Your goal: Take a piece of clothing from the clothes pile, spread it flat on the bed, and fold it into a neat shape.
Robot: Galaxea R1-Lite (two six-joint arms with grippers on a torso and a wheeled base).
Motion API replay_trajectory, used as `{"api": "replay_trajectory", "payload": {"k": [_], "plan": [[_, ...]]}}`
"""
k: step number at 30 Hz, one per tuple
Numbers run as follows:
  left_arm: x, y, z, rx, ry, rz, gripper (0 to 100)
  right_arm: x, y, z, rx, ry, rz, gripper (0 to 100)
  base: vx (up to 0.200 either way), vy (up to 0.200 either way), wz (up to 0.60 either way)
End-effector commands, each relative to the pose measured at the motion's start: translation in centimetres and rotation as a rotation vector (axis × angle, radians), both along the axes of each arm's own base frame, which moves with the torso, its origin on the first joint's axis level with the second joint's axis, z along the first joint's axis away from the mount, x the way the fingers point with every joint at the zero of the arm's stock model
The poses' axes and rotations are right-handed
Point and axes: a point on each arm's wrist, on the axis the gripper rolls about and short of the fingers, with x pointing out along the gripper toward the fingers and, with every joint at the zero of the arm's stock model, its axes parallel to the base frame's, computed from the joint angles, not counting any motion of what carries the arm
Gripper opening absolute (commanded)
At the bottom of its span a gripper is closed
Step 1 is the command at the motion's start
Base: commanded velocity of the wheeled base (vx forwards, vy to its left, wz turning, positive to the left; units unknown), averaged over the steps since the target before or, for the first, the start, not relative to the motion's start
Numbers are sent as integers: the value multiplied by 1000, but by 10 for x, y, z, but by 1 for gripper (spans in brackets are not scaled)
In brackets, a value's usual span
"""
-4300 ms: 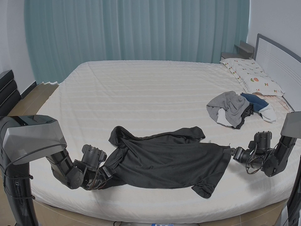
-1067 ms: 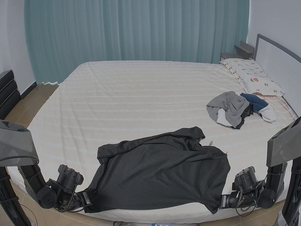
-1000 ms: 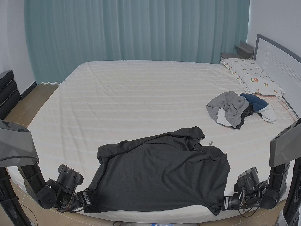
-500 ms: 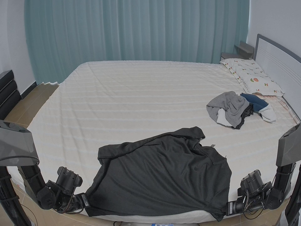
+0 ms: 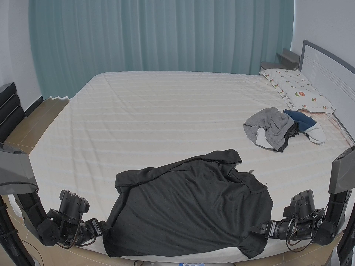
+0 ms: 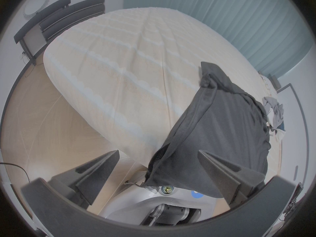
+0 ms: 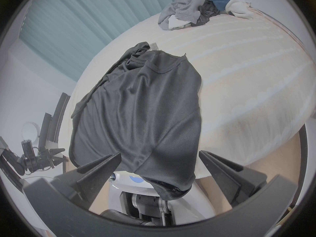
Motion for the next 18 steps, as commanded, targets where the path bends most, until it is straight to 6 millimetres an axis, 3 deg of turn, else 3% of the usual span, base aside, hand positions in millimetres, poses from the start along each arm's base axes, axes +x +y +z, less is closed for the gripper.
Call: {"api": "replay_trajectory", "payload": {"k": [1,3,12,18], "plan": [[-4,3,3,-9,-12,16,100,-2,-2,9,27,-36,-19,100,0,0,0],[-4,4,3,-24,-11,44,100,0,-3,16,58,-73,-47,100,0,0,0],[1,4,3,-44,-20,74,100,-1,-5,19,71,-82,-64,100,0,200,0],[11,-2,7,-58,-64,62,100,1,-4,19,72,-85,-64,100,0,0,0]]}}
